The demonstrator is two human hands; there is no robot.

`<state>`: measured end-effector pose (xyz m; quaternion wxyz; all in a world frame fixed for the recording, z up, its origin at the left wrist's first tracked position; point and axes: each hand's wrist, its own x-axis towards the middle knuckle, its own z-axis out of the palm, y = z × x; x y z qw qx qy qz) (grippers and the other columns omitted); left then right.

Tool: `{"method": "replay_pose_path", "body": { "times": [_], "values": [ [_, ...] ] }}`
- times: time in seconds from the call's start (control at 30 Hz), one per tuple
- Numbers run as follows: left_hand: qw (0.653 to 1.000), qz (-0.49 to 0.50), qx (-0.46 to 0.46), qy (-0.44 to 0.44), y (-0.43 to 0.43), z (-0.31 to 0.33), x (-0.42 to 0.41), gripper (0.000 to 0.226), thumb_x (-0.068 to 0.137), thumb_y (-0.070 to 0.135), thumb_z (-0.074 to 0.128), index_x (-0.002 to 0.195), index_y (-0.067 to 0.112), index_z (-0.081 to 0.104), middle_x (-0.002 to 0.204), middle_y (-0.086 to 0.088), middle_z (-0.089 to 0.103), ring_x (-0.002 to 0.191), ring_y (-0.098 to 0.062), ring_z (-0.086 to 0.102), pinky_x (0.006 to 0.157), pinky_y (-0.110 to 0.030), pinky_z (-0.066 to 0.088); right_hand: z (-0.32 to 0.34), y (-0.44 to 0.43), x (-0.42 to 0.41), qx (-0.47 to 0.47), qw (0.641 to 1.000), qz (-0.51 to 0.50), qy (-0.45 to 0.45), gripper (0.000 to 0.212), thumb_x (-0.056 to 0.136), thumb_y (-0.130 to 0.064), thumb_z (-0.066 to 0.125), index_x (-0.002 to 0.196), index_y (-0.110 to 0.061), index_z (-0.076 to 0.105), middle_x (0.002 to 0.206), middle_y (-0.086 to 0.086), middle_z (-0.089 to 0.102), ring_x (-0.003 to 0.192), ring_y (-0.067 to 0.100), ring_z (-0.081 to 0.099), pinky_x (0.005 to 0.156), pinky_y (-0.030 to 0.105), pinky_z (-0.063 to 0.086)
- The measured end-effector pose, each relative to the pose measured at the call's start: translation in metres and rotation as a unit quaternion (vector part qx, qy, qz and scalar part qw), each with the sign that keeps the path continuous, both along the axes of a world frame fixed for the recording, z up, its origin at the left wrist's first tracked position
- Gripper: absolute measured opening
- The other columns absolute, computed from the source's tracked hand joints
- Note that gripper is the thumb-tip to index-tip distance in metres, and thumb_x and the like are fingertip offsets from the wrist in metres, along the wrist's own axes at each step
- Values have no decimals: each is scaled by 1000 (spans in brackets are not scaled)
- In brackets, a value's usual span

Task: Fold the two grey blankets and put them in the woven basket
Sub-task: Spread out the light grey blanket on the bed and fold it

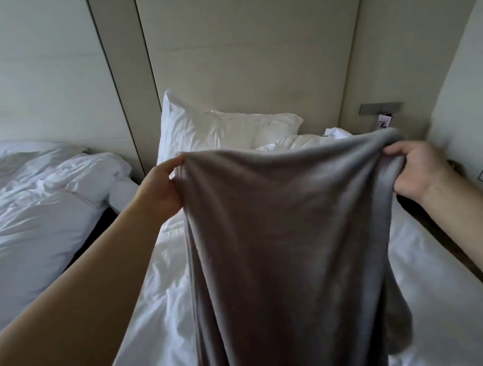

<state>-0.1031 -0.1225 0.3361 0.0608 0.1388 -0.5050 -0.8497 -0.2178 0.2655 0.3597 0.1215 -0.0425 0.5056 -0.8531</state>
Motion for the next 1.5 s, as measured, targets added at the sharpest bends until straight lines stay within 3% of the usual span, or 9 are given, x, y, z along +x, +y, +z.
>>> {"method": "replay_pose_path", "body": {
  "times": [0.13,0.37,0.6,0.8,1.0,1.17,1.27,1.4,1.5],
  "values": [
    [992,-16,-33,-121,4,-31,7,31,79,28,68,102,8,68,80,-9,73,67,-19,71,60,-29,58,-40,6,2,168,979,17,-113,26,85,-27,60,95,-8,74,98,15,74,86,28,72,70,36,58],
    [882,-175,-151,-411,21,-95,36,34,85,22,65,111,1,63,107,-18,70,100,-30,65,88,-41,52,-102,13,40,480,798,226,-285,27,90,-10,52,79,11,66,80,25,69,86,35,62,96,45,45],
    [994,96,54,19,16,6,-19,28,93,11,51,70,5,67,64,-7,66,58,-16,67,55,-24,55,13,-16,-3,163,985,46,-22,26,101,-15,38,107,-4,60,87,9,72,80,18,70,75,30,57],
    [990,108,-26,88,5,60,-46,25,84,2,55,72,23,55,78,0,61,74,-15,60,72,-30,54,75,-43,-20,38,997,-34,65,43,93,3,38,68,-6,72,67,4,73,69,15,72,64,25,59],
    [982,181,-50,5,-1,-28,-37,28,85,-3,52,79,24,60,73,0,63,66,-14,60,64,-27,54,-25,-27,-21,132,989,-54,-49,24,89,2,39,101,0,60,81,12,73,78,22,72,70,32,55],
    [923,132,-228,-280,18,-196,34,24,86,6,61,66,18,58,58,5,58,52,-8,53,48,-18,43,-213,5,41,335,893,-11,-301,17,83,6,32,86,1,48,77,20,48,69,35,52,66,36,44],
    [800,-86,-374,-462,37,-280,99,16,91,6,50,80,8,61,77,-5,56,67,-18,53,53,-21,42,-297,33,112,408,787,103,-451,20,77,3,32,86,5,49,79,22,53,66,37,57,64,41,52],
    [716,-248,-261,-598,61,-327,163,29,86,6,55,58,10,55,41,-2,52,38,-14,49,35,-14,36,-349,64,181,394,658,308,-564,33,54,-10,58,81,8,61,84,26,65,73,36,65,72,33,51],
    [750,-154,-263,-588,69,-352,167,15,80,7,55,65,10,56,49,-5,52,44,-17,46,39,-17,34,-371,70,188,351,701,266,-561,37,77,-15,61,103,8,69,110,24,68,94,36,69,85,39,51]
  ]
}}
